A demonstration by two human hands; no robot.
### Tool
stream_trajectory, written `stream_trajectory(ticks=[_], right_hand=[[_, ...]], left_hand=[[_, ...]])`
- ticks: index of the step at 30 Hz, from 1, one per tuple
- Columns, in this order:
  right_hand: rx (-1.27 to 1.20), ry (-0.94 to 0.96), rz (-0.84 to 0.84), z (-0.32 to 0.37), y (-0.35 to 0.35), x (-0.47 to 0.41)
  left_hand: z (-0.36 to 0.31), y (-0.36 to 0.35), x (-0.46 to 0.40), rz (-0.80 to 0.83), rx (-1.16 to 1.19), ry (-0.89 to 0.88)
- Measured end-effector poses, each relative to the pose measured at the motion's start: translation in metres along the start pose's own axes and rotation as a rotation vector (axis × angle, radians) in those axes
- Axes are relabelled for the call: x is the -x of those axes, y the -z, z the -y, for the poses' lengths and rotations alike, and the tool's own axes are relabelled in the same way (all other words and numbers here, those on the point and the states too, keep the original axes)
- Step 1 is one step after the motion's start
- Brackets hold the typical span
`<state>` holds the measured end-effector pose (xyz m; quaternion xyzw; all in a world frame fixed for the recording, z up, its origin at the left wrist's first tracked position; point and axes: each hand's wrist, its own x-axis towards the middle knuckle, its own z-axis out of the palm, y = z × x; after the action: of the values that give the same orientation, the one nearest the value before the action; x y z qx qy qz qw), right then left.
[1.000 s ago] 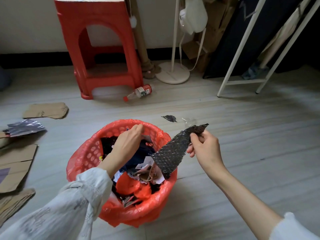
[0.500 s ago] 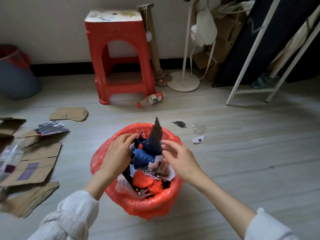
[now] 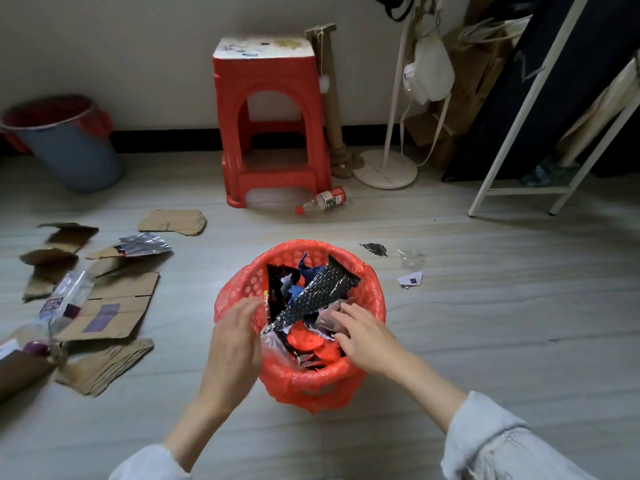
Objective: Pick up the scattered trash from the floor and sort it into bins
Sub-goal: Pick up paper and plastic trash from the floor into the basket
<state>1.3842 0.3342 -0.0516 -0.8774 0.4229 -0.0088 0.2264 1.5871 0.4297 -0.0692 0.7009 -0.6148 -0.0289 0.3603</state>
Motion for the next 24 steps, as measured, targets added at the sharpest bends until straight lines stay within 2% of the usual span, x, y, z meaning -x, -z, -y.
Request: stream_trajectory(ticks=[3,5,8,10,15,17,19,24], right_hand=[[0.126,0.027,0.001,-0.003,-0.002,0.014],[0.175,0.041,0.063,-0.005,-0.007,0.021],[0.204,0.077,0.031,-0.016,-0.009,0.027],[0.25,0.045,0.028,-0.024,-0.007,0.025],[0.217,0.143,0.115,-0.038,-0.013,0.022],[0.174,0.153,0.099,-0.04,-0.01,0.019],[0.137,0.134,0.075,-0.041,-0.007,0.016],[0.123,-0.012,0.106,-0.037,0.009,0.017]], left_hand=[[-0.012,-0.019,0.012,0.312,-0.246,-0.318],[-0.016,-0.036,0.016,0.501,-0.378,-0.333],[-0.019,-0.049,0.015,0.639,-0.431,-0.243],[-0.019,-0.049,0.011,0.669,-0.41,-0.235],[-0.008,-0.053,0.009,0.649,-0.423,-0.435],[-0.005,-0.057,0.005,0.653,-0.443,-0.449],[-0.006,-0.06,-0.002,0.651,-0.46,-0.417],[-0.021,-0.073,-0.03,0.58,-0.513,-0.156]])
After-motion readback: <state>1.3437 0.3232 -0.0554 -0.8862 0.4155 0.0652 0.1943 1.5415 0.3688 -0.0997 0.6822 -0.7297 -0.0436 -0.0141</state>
